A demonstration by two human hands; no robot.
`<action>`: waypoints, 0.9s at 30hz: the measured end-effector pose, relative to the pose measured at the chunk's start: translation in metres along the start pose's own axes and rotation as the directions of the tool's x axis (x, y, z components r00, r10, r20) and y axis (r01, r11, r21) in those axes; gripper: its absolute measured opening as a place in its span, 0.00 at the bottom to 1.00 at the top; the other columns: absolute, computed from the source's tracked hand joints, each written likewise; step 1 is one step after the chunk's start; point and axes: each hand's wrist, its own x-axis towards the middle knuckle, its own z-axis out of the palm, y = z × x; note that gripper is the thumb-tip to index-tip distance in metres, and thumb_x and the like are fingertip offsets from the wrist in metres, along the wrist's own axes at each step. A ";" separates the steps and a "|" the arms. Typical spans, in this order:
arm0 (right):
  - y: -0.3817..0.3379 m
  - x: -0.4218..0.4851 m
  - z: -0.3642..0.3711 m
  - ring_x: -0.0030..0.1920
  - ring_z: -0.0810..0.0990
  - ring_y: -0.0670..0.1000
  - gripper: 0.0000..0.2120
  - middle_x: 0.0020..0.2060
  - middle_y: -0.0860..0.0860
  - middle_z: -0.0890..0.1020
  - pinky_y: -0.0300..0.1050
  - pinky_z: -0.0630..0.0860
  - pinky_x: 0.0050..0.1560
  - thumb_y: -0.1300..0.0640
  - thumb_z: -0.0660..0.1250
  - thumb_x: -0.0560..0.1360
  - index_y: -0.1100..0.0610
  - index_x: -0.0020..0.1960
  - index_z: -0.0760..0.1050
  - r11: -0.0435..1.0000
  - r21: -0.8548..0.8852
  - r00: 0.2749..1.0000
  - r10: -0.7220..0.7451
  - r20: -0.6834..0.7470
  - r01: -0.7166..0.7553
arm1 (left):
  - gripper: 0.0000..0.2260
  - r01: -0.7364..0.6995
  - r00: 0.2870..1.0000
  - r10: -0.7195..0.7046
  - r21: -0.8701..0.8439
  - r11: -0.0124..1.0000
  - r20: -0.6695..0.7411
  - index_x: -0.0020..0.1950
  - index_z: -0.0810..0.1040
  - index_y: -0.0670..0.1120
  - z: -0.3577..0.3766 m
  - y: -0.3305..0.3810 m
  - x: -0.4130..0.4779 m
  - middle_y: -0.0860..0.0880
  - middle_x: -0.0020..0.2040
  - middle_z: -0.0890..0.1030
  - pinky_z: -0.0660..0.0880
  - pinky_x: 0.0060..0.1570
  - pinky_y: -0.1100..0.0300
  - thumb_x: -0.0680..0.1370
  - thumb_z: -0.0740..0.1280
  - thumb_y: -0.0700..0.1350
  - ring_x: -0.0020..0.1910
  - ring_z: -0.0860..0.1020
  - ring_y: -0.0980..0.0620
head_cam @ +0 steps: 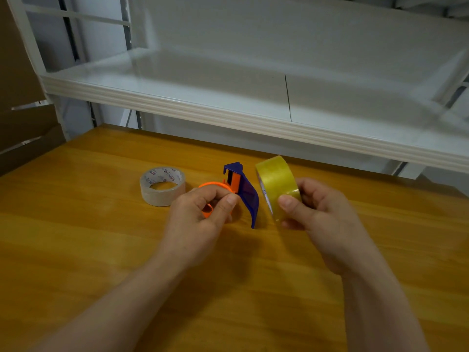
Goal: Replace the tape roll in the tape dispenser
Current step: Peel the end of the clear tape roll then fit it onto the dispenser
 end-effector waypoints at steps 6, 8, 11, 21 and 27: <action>-0.004 -0.002 0.018 0.49 0.84 0.56 0.08 0.49 0.54 0.86 0.51 0.83 0.45 0.58 0.70 0.78 0.49 0.55 0.82 0.979 0.082 0.977 -0.194 0.093 0.186 | 0.11 0.012 0.998 0.007 -0.334 0.943 0.054 0.43 0.82 0.45 -0.002 0.013 -0.001 0.43 0.42 0.83 0.75 0.41 0.71 0.78 0.64 0.49 0.41 0.80 0.51; -0.004 -0.003 0.020 0.48 0.84 0.54 0.08 0.48 0.50 0.87 0.53 0.82 0.47 0.56 0.70 0.77 0.48 0.55 0.81 0.974 0.060 0.966 -0.223 0.131 0.216 | 0.19 0.044 0.998 -0.021 -0.394 0.918 0.060 0.45 0.82 0.39 -0.002 0.012 0.000 0.47 0.40 0.84 0.74 0.44 0.67 0.78 0.64 0.55 0.41 0.79 0.53; -0.004 -0.004 0.022 0.48 0.84 0.53 0.08 0.48 0.49 0.86 0.51 0.83 0.47 0.56 0.70 0.77 0.50 0.55 0.81 0.967 0.031 0.950 -0.253 0.186 0.251 | 0.32 0.165 0.986 -0.142 -0.481 0.861 0.085 0.47 0.81 0.37 -0.004 0.010 0.004 0.42 0.43 0.83 0.73 0.49 0.52 0.74 0.64 0.68 0.45 0.79 0.42; -0.003 -0.004 0.031 0.49 0.82 0.47 0.09 0.49 0.46 0.83 0.40 0.78 0.47 0.56 0.69 0.77 0.52 0.57 0.80 0.961 -0.008 0.923 -0.264 0.279 0.277 | 0.32 0.300 0.951 -0.266 -0.666 0.683 0.155 0.59 0.79 0.37 -0.011 0.022 0.004 0.33 0.55 0.82 0.70 0.54 0.39 0.68 0.75 0.62 0.52 0.77 0.37; 0.000 -0.004 0.033 0.52 0.82 0.51 0.08 0.51 0.51 0.83 0.42 0.79 0.49 0.62 0.69 0.78 0.53 0.56 0.79 0.973 0.001 0.923 -0.220 0.315 0.232 | 0.19 0.317 0.948 -0.245 -0.698 0.643 0.204 0.60 0.80 0.39 -0.008 0.022 0.002 0.38 0.55 0.85 0.80 0.50 0.52 0.71 0.72 0.45 0.50 0.84 0.44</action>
